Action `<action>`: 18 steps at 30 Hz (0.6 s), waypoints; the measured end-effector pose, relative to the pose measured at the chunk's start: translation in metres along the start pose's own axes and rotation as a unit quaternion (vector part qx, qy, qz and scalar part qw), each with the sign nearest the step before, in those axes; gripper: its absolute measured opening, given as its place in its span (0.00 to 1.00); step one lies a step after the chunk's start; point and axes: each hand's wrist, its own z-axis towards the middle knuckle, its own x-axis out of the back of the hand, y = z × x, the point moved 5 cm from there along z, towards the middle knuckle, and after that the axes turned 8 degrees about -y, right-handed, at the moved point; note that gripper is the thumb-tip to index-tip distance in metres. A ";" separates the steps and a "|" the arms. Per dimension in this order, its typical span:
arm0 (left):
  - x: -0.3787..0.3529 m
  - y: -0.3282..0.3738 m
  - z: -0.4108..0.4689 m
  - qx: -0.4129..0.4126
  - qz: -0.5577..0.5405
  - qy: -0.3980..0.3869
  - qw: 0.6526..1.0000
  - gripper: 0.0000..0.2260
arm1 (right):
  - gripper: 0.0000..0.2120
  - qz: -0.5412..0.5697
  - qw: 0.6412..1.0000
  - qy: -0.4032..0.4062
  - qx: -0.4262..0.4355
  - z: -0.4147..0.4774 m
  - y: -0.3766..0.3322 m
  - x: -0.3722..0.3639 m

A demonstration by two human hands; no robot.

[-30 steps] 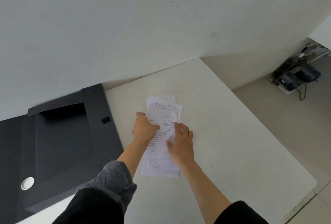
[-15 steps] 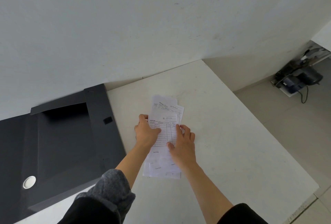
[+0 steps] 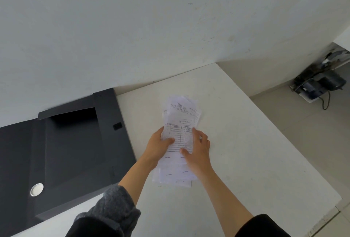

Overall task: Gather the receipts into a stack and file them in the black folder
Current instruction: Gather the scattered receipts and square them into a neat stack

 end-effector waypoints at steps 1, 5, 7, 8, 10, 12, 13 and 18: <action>0.000 0.002 0.000 -0.001 -0.010 0.003 1.000 0.16 | 0.34 0.048 0.999 0.021 -0.011 -0.002 0.002 0.004; 0.002 0.002 -0.001 0.001 -0.062 0.018 0.998 0.16 | 0.30 0.064 0.993 0.067 -0.069 -0.006 0.008 0.009; 0.001 0.003 -0.001 -0.002 -0.069 0.026 0.997 0.17 | 0.27 0.035 0.997 0.036 -0.066 -0.003 0.003 0.004; 0.001 0.003 -0.001 -0.004 -0.069 0.036 0.997 0.18 | 0.26 0.040 0.997 0.024 -0.061 -0.001 0.000 0.002; 0.001 0.005 -0.002 -0.014 -0.061 0.054 0.997 0.18 | 0.24 0.090 0.995 0.018 -0.042 0.002 -0.006 0.003; 0.003 0.007 -0.003 -0.036 -0.038 0.054 0.997 0.18 | 0.21 0.182 0.983 0.008 -0.013 0.002 -0.012 0.008; 0.004 0.008 -0.005 -0.051 -0.018 0.052 0.997 0.20 | 0.20 0.213 0.977 0.005 -0.002 0.001 -0.014 0.011; 0.017 0.020 -0.015 -0.116 0.111 0.142 0.977 0.20 | 0.11 0.225 0.973 0.044 0.003 0.006 -0.019 0.024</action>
